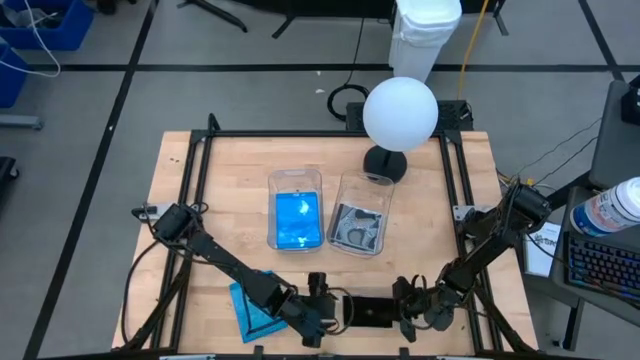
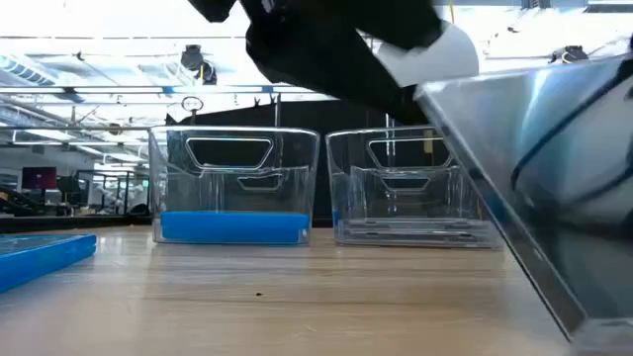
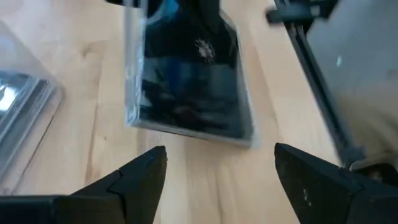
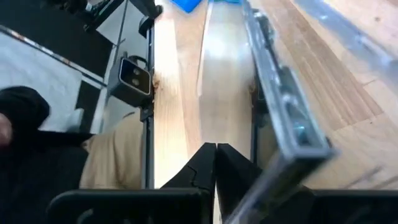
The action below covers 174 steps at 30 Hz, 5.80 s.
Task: Pick & place jewel cases by type
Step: Put the black cd case into the right transparent bin
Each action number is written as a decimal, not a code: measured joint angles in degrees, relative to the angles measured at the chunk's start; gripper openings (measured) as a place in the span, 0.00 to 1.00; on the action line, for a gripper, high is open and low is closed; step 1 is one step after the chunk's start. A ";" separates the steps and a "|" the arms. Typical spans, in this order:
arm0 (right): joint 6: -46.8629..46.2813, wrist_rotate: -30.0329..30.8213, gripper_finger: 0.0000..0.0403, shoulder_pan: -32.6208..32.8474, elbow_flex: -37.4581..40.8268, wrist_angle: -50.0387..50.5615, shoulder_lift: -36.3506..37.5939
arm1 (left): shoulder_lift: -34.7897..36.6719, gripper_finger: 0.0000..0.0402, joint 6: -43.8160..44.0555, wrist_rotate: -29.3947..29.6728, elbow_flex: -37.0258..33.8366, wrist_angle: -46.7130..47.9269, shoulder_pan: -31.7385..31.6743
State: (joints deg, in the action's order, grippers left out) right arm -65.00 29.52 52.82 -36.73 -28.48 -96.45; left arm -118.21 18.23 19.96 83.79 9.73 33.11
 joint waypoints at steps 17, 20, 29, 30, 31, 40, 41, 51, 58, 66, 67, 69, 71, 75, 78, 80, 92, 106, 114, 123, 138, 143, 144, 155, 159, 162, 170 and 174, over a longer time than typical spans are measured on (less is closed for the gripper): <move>16.59 2.29 0.05 3.21 0.04 -0.38 -0.02 | -0.61 0.80 13.68 -3.70 0.20 -12.52 -4.90; 18.82 2.36 0.05 3.18 0.04 -0.36 -0.02 | -1.32 0.80 13.93 -7.03 0.13 -12.39 -5.57; 22.63 5.20 0.05 2.68 0.04 -0.41 -0.02 | -3.08 0.79 13.34 -9.22 0.13 -13.10 -5.73; 22.67 5.20 0.05 2.66 0.04 -0.38 -0.02 | -3.03 0.79 12.91 -8.96 0.14 -13.25 -5.74; 22.69 5.20 0.05 2.64 0.04 -0.38 -0.02 | -2.96 0.79 12.37 -8.39 0.18 -13.31 -5.77; 22.68 4.98 0.05 2.64 0.04 -0.41 -0.02 | -2.95 0.67 9.73 -7.95 0.16 -14.17 -5.66; 23.18 4.98 0.05 2.64 0.04 -0.41 -0.02 | -2.96 0.64 9.40 -7.96 0.15 -14.19 -5.66; 25.56 6.73 0.26 2.64 0.04 0.20 -0.02 | -2.95 0.42 8.89 -7.97 0.15 -14.33 -5.71; 27.69 7.24 0.50 2.64 0.04 0.54 -0.02 | -2.95 0.37 8.79 -8.01 0.15 -14.35 -5.69; 30.85 10.72 0.68 2.95 0.03 0.84 -0.02 | -2.95 0.37 7.93 -8.01 0.15 -14.42 -5.71; 31.31 11.40 0.70 3.13 0.02 1.06 -0.01 | -2.95 0.37 7.91 -8.02 0.15 -14.48 -5.71; 32.20 12.59 0.71 3.17 0.02 1.44 0.00 | -2.95 0.37 7.77 -8.18 0.15 -14.59 -5.71; 32.94 12.78 0.71 3.16 0.02 1.81 0.00 | -2.95 0.37 7.77 -9.29 0.15 -14.69 -5.71; 34.60 15.38 0.71 3.14 0.02 1.99 0.00 | -2.95 0.37 7.77 -11.33 0.15 -16.06 -5.75; 36.12 15.50 0.71 3.14 0.00 2.18 0.00 | -2.95 0.37 7.53 -11.62 0.15 -16.63 -5.75; 36.24 15.60 0.71 3.10 -0.02 2.22 -0.26 | -2.95 0.37 7.42 -11.65 0.16 -16.75 -5.78; 35.80 20.43 0.70 3.14 -0.08 -0.63 -6.93 | -4.00 0.37 6.53 -10.84 0.15 -17.07 -6.19; 36.07 21.52 0.61 3.26 -0.02 -4.07 -7.77 | -4.09 0.37 2.93 -9.47 0.16 -19.40 -5.88; 41.76 28.97 0.62 6.08 0.07 -6.70 -7.86 | -4.09 0.37 2.63 -9.44 0.15 -18.42 -5.33; 41.59 34.18 0.62 8.12 0.04 -6.44 -7.80 | -4.33 0.37 2.68 -9.85 0.15 -17.39 -5.29; 42.22 41.90 0.63 9.42 0.04 -6.44 -7.73 | -4.31 0.37 -0.12 -9.62 0.15 -17.40 -5.25; 46.88 45.10 0.63 10.15 0.02 -7.72 -7.73 | -4.31 0.37 -0.12 -9.63 0.15 -17.30 -5.25; 48.00 45.79 0.63 10.33 0.02 -8.31 -7.73 | -4.31 0.37 -0.12 -9.62 0.15 -17.28 -5.25; 64.35 52.97 0.63 12.85 -0.02 -18.71 -7.73 | -4.17 0.37 -0.16 -11.66 0.15 -17.28 -5.25; 64.40 53.22 0.63 13.06 -0.02 -18.68 -7.71 | -4.17 0.37 -1.44 -12.43 0.15 -17.28 -5.25; 64.03 53.03 0.63 12.73 -0.02 -18.60 -7.71 | -4.17 0.37 -1.64 -12.44 0.15 -17.28 -5.42; 60.84 50.84 0.62 10.74 -0.02 -18.40 -7.71 | -4.16 0.37 -2.72 -15.83 0.15 -17.28 -7.31; 56.98 47.61 0.62 9.00 -0.02 -18.41 -7.71 | -4.09 0.37 -2.70 -19.69 0.15 -17.26 -7.89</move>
State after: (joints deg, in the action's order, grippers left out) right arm -8.02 77.13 61.83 -36.75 -46.89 -104.16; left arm -122.30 15.53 0.27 83.94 -7.53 25.22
